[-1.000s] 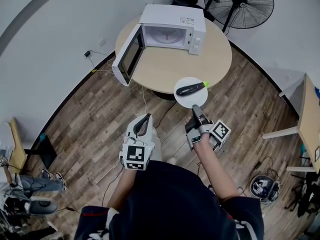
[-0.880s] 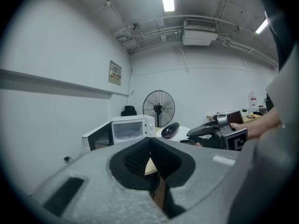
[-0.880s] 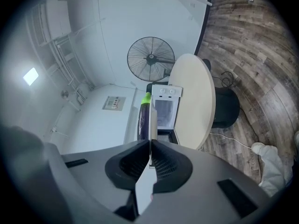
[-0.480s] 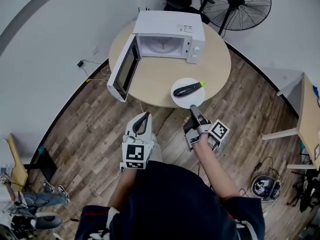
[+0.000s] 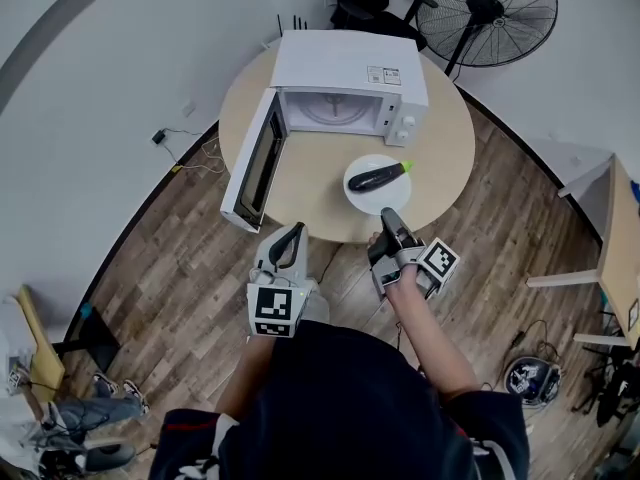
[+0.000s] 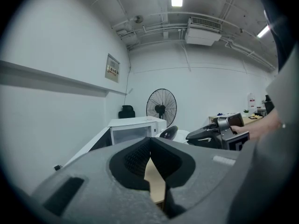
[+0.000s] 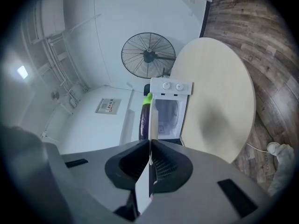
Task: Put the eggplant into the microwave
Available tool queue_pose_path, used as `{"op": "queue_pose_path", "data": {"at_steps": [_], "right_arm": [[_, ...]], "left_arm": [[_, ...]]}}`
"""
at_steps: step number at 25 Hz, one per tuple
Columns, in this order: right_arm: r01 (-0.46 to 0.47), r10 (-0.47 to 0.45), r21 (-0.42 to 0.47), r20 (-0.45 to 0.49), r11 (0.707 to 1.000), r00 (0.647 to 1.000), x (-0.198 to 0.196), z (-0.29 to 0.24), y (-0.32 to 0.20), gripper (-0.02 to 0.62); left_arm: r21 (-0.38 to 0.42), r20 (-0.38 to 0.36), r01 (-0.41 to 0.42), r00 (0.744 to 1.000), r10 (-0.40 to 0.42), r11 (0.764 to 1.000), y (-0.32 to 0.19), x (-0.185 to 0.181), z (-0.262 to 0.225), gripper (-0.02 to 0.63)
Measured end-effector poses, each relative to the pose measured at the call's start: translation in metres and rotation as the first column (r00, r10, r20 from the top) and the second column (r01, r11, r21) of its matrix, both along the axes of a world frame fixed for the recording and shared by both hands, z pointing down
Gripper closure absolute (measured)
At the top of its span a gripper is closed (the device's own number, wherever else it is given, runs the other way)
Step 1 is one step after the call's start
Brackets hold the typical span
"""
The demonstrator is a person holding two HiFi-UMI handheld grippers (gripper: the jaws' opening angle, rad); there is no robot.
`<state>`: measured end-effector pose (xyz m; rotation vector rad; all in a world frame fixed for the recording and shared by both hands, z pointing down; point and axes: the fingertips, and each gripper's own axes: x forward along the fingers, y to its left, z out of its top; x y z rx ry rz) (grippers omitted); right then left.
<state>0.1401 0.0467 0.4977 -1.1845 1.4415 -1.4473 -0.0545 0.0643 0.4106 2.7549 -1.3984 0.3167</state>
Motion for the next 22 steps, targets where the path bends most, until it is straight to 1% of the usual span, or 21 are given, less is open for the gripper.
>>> {"op": "queue_pose_path", "data": {"at_steps": [6, 11, 16, 22], "right_arm": [[-0.015, 0.015, -0.007, 0.002, 1.0, 1.0, -0.018, -0.001, -0.045, 0.575], [-0.037, 0.037, -0.01, 0.002, 0.999, 0.999, -0.03, 0.0, -0.071, 0.575], [-0.061, 0.061, -0.014, -0.003, 0.998, 0.998, -0.038, 0.003, -0.087, 0.576], [-0.067, 0.066, -0.025, -0.004, 0.997, 0.998, -0.041, 0.002, -0.103, 0.575]], "left_arm": [[-0.006, 0.002, -0.024, 1.0, 0.024, 1.0, -0.049, -0.017, -0.003, 0.589], [-0.01, -0.002, -0.055, 0.998, 0.055, 0.998, -0.081, -0.026, 0.001, 0.589], [-0.013, -0.009, -0.094, 0.996, 0.094, 0.995, -0.095, -0.03, 0.003, 0.589], [-0.046, -0.024, -0.12, 0.993, 0.119, 0.992, -0.103, -0.027, 0.011, 0.589]]}}
